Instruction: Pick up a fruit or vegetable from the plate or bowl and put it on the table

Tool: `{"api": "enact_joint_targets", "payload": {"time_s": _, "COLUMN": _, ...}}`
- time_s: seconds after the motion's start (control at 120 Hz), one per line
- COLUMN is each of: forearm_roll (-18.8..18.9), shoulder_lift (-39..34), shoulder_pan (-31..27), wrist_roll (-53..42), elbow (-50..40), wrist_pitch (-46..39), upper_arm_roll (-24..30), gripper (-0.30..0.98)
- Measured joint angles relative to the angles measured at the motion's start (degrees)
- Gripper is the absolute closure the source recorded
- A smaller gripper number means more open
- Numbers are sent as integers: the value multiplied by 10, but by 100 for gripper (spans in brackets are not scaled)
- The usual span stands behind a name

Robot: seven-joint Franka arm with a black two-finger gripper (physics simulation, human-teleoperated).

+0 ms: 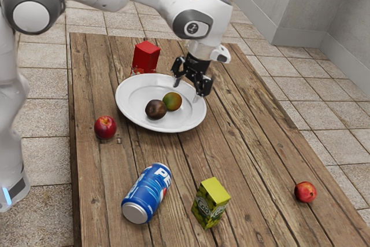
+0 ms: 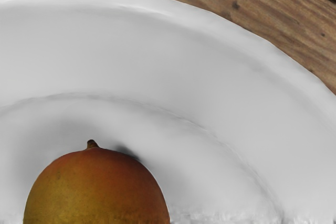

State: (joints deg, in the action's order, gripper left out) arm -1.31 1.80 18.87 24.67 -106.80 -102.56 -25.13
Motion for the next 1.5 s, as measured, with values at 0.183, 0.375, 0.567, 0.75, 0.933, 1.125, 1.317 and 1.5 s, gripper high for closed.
{"api": "enact_joint_targets", "payload": {"time_s": 0.183, "forearm_roll": 7, "shoulder_lift": -37, "shoulder_pan": 15, "wrist_roll": 26, "elbow": -54, "wrist_pitch": -22, "upper_arm_roll": -5, "gripper": 0}}
{"api": "enact_joint_targets", "payload": {"time_s": 0.375, "forearm_roll": 21, "shoulder_lift": -82, "shoulder_pan": -15, "wrist_roll": 46, "elbow": -75, "wrist_pitch": -31, "upper_arm_roll": -4, "gripper": 0}}
{"api": "enact_joint_targets", "payload": {"time_s": 0.567, "forearm_roll": 46, "shoulder_lift": -109, "shoulder_pan": -12, "wrist_roll": 61, "elbow": -106, "wrist_pitch": -34, "upper_arm_roll": 2, "gripper": 0}}
{"api": "enact_joint_targets", "payload": {"time_s": 0.75, "forearm_roll": 62, "shoulder_lift": -116, "shoulder_pan": -12, "wrist_roll": 72, "elbow": -122, "wrist_pitch": -36, "upper_arm_roll": 4, "gripper": 0}}
{"api": "enact_joint_targets", "payload": {"time_s": 0.933, "forearm_roll": 67, "shoulder_lift": -116, "shoulder_pan": -11, "wrist_roll": 81, "elbow": -130, "wrist_pitch": -38, "upper_arm_roll": 18, "gripper": 0}}
{"api": "enact_joint_targets", "payload": {"time_s": 1.125, "forearm_roll": 72, "shoulder_lift": -121, "shoulder_pan": -11, "wrist_roll": 88, "elbow": -141, "wrist_pitch": -39, "upper_arm_roll": 32, "gripper": 0}}
{"api": "enact_joint_targets", "payload": {"time_s": 1.317, "forearm_roll": 75, "shoulder_lift": -121, "shoulder_pan": -12, "wrist_roll": 93, "elbow": -151, "wrist_pitch": -40, "upper_arm_roll": 40, "gripper": 0}}
{"api": "enact_joint_targets", "payload": {"time_s": 1.5, "forearm_roll": 93, "shoulder_lift": -121, "shoulder_pan": -14, "wrist_roll": 98, "elbow": -151, "wrist_pitch": -41, "upper_arm_roll": 43, "gripper": 0}}
